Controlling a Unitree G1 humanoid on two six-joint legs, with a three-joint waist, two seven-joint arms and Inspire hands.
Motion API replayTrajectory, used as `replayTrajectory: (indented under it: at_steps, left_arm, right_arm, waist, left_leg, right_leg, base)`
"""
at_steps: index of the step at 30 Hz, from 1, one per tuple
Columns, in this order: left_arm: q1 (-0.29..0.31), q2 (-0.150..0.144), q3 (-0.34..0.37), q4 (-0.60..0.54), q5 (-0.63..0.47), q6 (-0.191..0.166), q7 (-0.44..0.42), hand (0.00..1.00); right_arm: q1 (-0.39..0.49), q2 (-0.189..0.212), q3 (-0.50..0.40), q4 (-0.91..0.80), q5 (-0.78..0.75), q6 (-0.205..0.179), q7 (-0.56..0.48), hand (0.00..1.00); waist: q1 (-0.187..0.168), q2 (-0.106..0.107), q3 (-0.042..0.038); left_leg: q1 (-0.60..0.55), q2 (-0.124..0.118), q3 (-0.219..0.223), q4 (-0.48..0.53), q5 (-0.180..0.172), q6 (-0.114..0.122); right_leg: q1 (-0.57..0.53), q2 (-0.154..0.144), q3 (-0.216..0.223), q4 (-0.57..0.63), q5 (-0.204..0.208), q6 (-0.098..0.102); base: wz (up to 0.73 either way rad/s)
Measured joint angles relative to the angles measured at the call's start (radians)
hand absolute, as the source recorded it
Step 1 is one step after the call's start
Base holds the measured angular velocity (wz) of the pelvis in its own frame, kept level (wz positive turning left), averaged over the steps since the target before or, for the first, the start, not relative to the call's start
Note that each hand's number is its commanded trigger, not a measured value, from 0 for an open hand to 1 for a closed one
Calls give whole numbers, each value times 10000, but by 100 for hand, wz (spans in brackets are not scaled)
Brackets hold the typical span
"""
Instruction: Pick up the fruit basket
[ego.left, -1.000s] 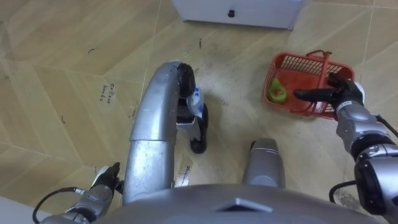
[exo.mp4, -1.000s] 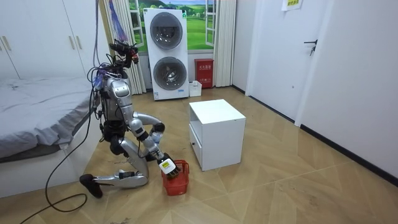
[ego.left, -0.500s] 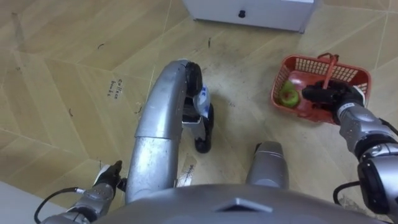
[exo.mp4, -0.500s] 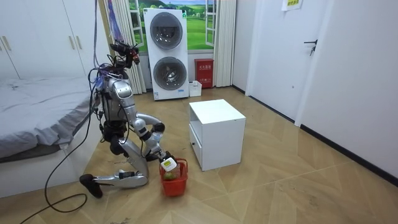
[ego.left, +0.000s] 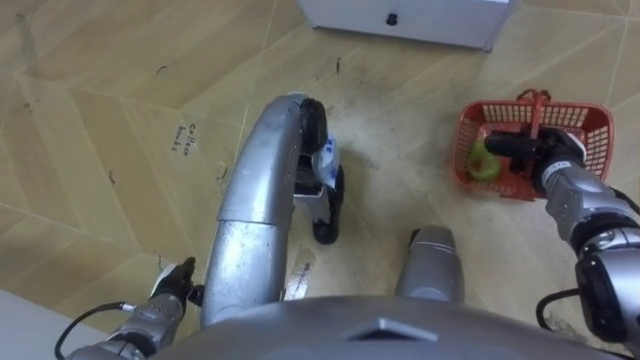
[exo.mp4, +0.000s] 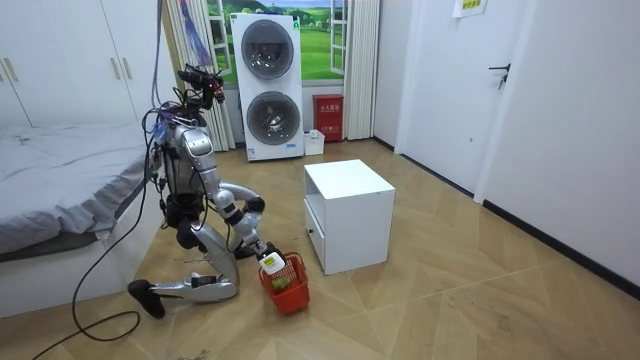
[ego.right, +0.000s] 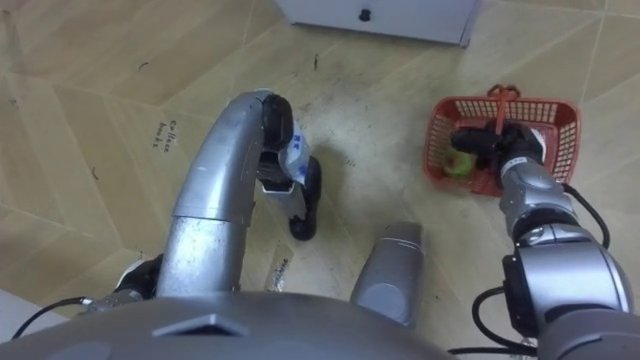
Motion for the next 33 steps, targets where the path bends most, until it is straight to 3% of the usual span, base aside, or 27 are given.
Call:
replayTrajectory:
  at_steps: [7,11,16,17,19,21,25,27,29,31,33]
  left_arm:
    - [-29,2,1,-122,14,6,-12,0]
    - [-192,123,15,-117,66,21,-33,0]
    - [-579,202,633,-159,88,21,-51,0]
    - [-709,213,754,-174,89,4,-48,0]
    - [-842,272,871,-311,87,-9,-37,0]
    - [-1064,328,1115,-300,74,-17,28,0]
    - [-1427,360,1558,-329,71,-6,53,0]
    - [-1401,354,1804,-504,221,20,67,0]
    - [-1290,256,2149,-646,422,48,90,0]
    - [-905,205,2222,-815,606,176,162,0]
    - [-394,116,2468,-994,1102,392,262,0]
  right_arm:
    - [-11,0,-19,-53,-168,0,-88,100]
    - [15,46,158,-357,-367,30,-277,100]
    - [12,-13,219,-894,-391,9,-460,100]
    - [11,-9,217,-976,-405,15,-474,100]
    - [14,-7,151,-1259,-608,111,-480,100]
    - [11,-19,-230,-1791,-751,146,-603,100]
    - [-1,-23,-455,-2129,-479,162,-716,100]
    - [-2,-24,-443,-2511,-492,337,-702,100]
    - [-3,-23,-434,-2797,-521,394,-688,100]
    - [2,-5,-430,-3047,-487,477,-697,100]
    - [0,-3,-461,-3748,-437,681,-834,100]
  waist:
    - [-67,-47,27]
    - [-283,-358,18]
    - [-373,-652,66]
    - [-515,-722,95]
    - [-620,-767,68]
    - [-869,-763,58]
    - [-885,-742,1]
    - [-794,-740,-23]
    - [-567,-751,-57]
    - [-534,-777,-117]
    - [-558,-785,-201]
  left_leg:
    - [37,-25,-147,126,-1,2]
    - [105,-43,-229,154,-1,6]
    - [264,-416,-678,313,-41,-136]
    - [345,-538,-679,316,-53,-113]
    - [491,-539,-670,389,-165,13]
    - [626,-696,-680,444,-220,106]
    - [859,-700,-762,340,-302,266]
    - [1156,-628,-861,-216,-286,291]
    - [1706,-377,-883,-960,-276,309]
    - [2544,-288,-893,-2087,-161,340]
    - [3792,-156,-894,-3942,167,352]
  right_leg:
    - [254,107,-147,-11,1,-4]
    - [392,140,-192,-24,2,-3]
    - [814,206,-178,-87,-15,-42]
    - [956,160,-243,-148,3,-14]
    - [1133,98,-244,-235,7,-15]
    - [1460,101,-365,-435,-6,-19]
    - [1810,453,-347,-1049,-181,12]
    - [1810,686,-275,-1948,-301,86]
    - [1849,819,-153,-3121,-301,88]
    - [2258,788,-315,-4897,-300,90]
    - [3193,802,-493,-8057,-201,182]
  base:
    - [0]
    - [-1]
    - [-8]
    - [6]
    - [0]
    - [7]
    - [1]
    - [-16]
    - [-49]
    - [-49]
    - [-49]
